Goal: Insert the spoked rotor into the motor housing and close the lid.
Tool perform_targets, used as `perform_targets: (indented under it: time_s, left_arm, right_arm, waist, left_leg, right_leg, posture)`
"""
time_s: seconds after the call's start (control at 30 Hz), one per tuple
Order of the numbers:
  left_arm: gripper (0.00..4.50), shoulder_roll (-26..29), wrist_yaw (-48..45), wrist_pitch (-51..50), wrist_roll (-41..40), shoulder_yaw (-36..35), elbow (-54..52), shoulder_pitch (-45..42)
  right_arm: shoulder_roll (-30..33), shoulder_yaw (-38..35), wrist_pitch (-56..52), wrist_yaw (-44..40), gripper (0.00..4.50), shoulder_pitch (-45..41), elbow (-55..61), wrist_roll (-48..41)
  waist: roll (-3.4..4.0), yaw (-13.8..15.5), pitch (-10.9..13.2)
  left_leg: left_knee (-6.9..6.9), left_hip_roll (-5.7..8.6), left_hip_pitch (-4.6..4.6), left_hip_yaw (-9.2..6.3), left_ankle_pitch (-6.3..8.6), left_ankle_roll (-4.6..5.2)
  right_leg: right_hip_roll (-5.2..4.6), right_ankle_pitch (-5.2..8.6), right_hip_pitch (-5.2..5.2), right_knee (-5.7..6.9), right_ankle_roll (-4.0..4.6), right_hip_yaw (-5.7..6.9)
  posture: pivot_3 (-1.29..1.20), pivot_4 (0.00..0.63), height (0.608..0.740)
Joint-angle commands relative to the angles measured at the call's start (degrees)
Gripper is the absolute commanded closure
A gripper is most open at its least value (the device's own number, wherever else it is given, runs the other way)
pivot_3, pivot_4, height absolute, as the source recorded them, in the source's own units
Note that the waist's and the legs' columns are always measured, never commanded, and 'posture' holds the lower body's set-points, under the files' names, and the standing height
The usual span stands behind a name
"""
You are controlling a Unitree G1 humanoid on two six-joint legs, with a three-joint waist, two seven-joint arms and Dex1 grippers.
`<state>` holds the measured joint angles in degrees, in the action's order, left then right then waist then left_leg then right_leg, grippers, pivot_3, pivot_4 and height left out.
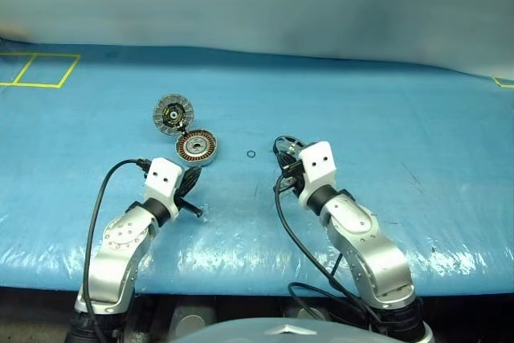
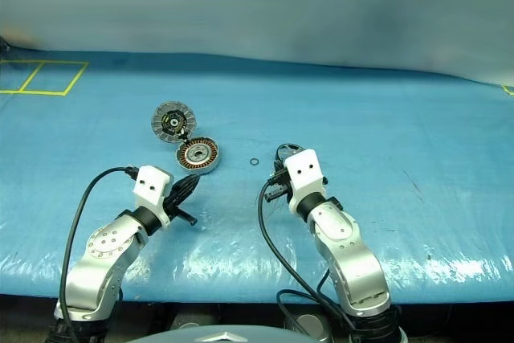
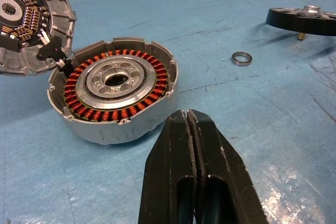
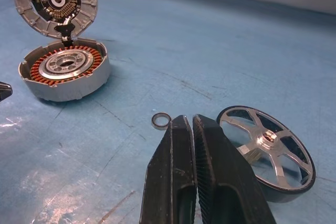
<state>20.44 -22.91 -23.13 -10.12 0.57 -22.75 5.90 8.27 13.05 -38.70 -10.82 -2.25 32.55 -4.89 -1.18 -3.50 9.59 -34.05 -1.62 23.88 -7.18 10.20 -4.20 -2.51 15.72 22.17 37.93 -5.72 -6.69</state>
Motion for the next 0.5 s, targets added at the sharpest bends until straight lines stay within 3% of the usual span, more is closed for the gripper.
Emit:
perform_targets:
  time_s: [0.03,0.5]
  left_arm:
    - [4.45,-0.1,0.2,0.8,-0.3,-0.6,-1.5,-0.3]
    - [4.45,0.2,0.0,0.8,-0.3,-0.6,-1.8,0.0]
  right_arm:
    - [-0.5,-0.1,2.0,0.3,4.32,-1.3,1.2,0.2]
    - [-0.9,-0.3,2.4,0.3,4.32,-1.1,1.3,-0.3]
  waist:
    - [0.0,0.0,0.0]
    - [0.0,0.0,0.0]
  left_leg:
    - [0.0,0.0,0.0,0.0,0.0,0.0]
    - [0.0,0.0,-0.01,0.0,0.0,0.0]
  right_leg:
    - [0.0,0.0,0.0,0.0,0.0,0.0]
    - [0.0,0.0,0.0,0.01,0.0,0.0]
  posture:
    - [0.0,0.15,0.74]
    - [0.0,0.15,0.74]
